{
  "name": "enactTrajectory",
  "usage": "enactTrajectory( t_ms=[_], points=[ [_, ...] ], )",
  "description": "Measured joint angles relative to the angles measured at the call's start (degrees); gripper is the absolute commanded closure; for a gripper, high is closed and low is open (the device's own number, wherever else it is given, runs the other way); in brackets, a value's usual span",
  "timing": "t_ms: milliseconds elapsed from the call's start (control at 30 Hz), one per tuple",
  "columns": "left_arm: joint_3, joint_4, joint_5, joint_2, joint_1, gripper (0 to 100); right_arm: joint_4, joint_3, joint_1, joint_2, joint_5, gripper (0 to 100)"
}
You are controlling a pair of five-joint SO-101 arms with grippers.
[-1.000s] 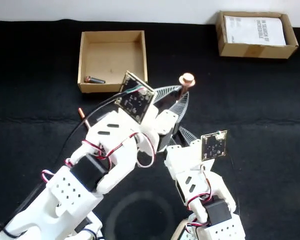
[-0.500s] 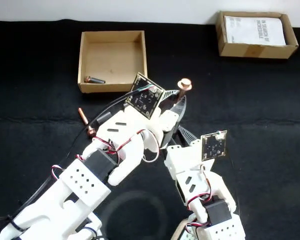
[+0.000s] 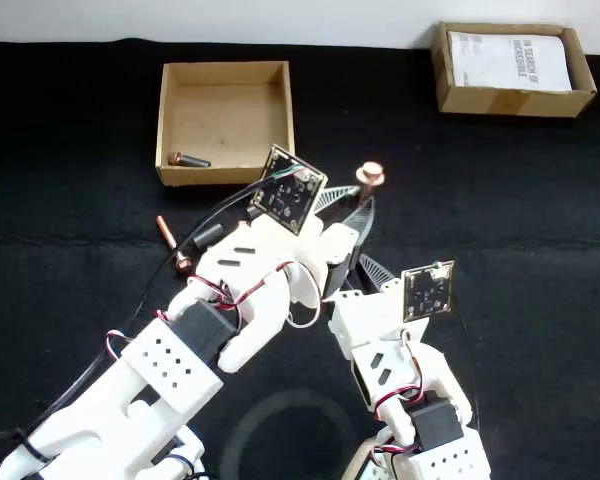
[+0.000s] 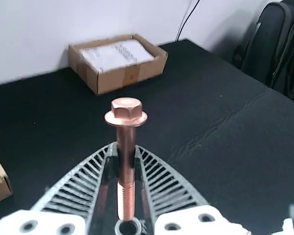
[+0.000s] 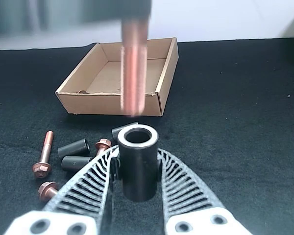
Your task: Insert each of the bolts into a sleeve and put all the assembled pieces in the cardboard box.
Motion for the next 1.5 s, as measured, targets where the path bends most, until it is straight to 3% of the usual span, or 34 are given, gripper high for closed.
enactTrajectory(
  t_ms=[867, 1033, 1200, 1500],
  points=[
    [11.25, -0.97, 0.44, -0.18, 1.41, 99, 0.09, 0.0, 0.18, 0.09, 0.18, 99.2],
    [10.99, -0.53, 0.44, -0.26, 0.35, 95, 0.09, 0.0, 0.18, 0.09, 0.18, 99.2],
    [5.01, 10.46, 0.44, -0.18, -0.35, 77, 0.09, -0.09, 0.18, 0.09, 0.18, 99.2],
    [-10.11, 36.66, 0.26, -0.09, -3.08, 75, 0.09, -0.09, 0.09, 0.09, 0.18, 99.2]
  ],
)
